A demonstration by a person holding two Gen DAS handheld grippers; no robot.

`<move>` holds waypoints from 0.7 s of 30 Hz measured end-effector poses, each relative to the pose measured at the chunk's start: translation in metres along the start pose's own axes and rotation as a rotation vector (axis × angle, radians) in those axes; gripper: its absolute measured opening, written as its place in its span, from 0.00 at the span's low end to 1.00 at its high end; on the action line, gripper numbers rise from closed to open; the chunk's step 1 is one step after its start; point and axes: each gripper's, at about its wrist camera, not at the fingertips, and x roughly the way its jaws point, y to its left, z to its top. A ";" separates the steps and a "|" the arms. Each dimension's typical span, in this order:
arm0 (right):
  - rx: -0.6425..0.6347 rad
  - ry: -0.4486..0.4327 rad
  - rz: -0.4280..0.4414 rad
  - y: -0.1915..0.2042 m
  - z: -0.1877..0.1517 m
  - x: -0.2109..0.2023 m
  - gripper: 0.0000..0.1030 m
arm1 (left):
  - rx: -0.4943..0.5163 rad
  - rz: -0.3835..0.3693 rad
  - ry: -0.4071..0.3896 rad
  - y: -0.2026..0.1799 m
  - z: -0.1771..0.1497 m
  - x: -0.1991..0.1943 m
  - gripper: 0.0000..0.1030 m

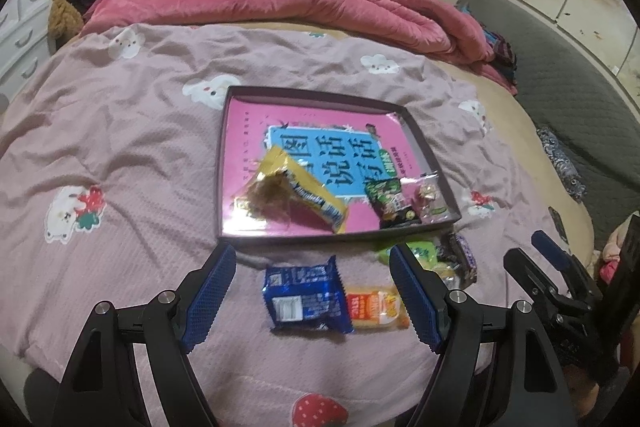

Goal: Organize snacks
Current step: 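Pull both open tools back from the tray toward the snack pile, then lower both open tools over the remaining snacks beside the tray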

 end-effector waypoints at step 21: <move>0.006 0.083 0.021 -0.002 -0.030 0.000 0.94 | 0.014 -0.009 0.118 0.004 -0.042 0.015 0.78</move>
